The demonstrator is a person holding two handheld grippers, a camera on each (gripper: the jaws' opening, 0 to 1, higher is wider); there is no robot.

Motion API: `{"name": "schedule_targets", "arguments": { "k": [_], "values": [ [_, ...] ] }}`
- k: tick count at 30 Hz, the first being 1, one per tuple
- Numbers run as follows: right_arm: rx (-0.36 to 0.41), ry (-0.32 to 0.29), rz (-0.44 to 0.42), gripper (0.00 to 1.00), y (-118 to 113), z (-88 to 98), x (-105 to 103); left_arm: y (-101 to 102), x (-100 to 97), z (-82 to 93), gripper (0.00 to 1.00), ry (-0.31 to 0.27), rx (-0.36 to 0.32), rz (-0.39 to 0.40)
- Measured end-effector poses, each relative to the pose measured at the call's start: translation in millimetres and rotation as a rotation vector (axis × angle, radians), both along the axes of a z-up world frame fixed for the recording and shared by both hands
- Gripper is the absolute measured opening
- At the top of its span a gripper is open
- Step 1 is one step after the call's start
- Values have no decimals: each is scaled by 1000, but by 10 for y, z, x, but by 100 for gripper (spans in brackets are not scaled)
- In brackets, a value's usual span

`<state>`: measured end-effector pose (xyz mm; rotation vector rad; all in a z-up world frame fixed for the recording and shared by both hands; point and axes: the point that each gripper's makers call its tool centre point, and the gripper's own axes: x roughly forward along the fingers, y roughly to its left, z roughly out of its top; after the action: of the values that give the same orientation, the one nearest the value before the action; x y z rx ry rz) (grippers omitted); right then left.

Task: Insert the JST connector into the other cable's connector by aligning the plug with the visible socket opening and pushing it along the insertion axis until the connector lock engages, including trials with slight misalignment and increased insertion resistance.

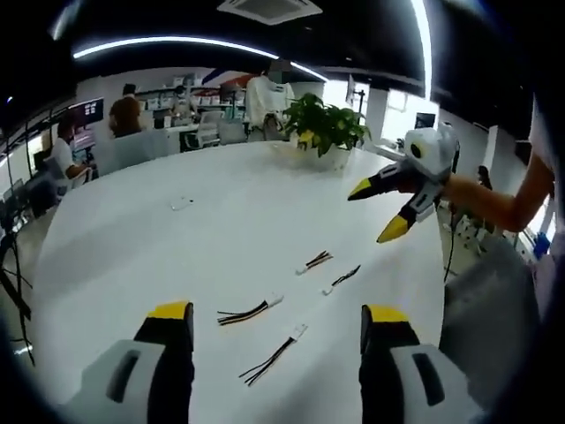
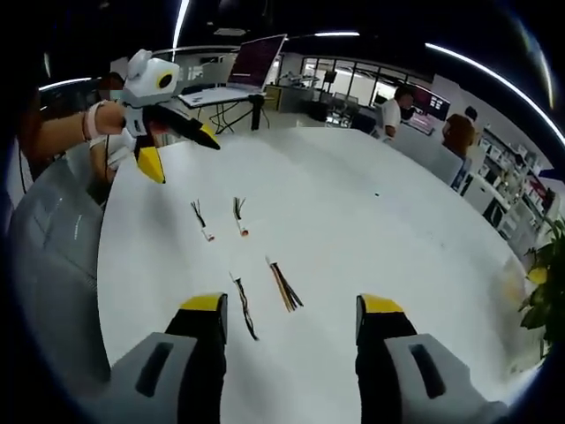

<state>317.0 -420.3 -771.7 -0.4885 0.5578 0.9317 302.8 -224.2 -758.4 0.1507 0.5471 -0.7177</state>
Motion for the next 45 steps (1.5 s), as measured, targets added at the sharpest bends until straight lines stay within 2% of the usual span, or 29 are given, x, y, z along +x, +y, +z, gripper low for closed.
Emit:
{"name": "schedule_targets", "arguments": {
  "k": [9, 12, 15, 20, 25, 27, 34, 36, 38, 41, 45],
  "values": [
    [-16, 18, 38, 58, 96, -126, 36, -21, 119, -153, 74, 11, 26, -36],
    [-20, 30, 57, 55, 140, -198, 74, -69, 154, -157, 73, 27, -36, -44],
    [-22, 34, 71, 53, 181, -245, 117, -22, 232, -248, 72, 25, 10, -38],
    [-1, 36, 82, 53, 241, -273, 172, -53, 288, -324, 71, 35, 2, -41],
    [4, 27, 89, 50, 260, -318, 208, -98, 329, -395, 66, 12, 49, -77],
    [7, 29, 89, 49, 262, -339, 223, -118, 349, -423, 63, 18, 43, -82],
    [38, 41, 91, 46, 316, -402, 251, -195, 373, -480, 63, 51, -4, -96],
    [36, 42, 96, 45, 344, -414, 264, -196, 384, -522, 63, 52, 13, -99],
    [30, 40, 109, 43, 377, -441, 272, -157, 411, -588, 62, 42, 66, -104],
    [47, 32, 138, 40, 451, -479, 280, -169, 430, -629, 61, 56, 46, -100],
    [70, 35, 174, 37, 556, -497, 289, -209, 456, -658, 57, 47, 31, -121]
  ]
}}
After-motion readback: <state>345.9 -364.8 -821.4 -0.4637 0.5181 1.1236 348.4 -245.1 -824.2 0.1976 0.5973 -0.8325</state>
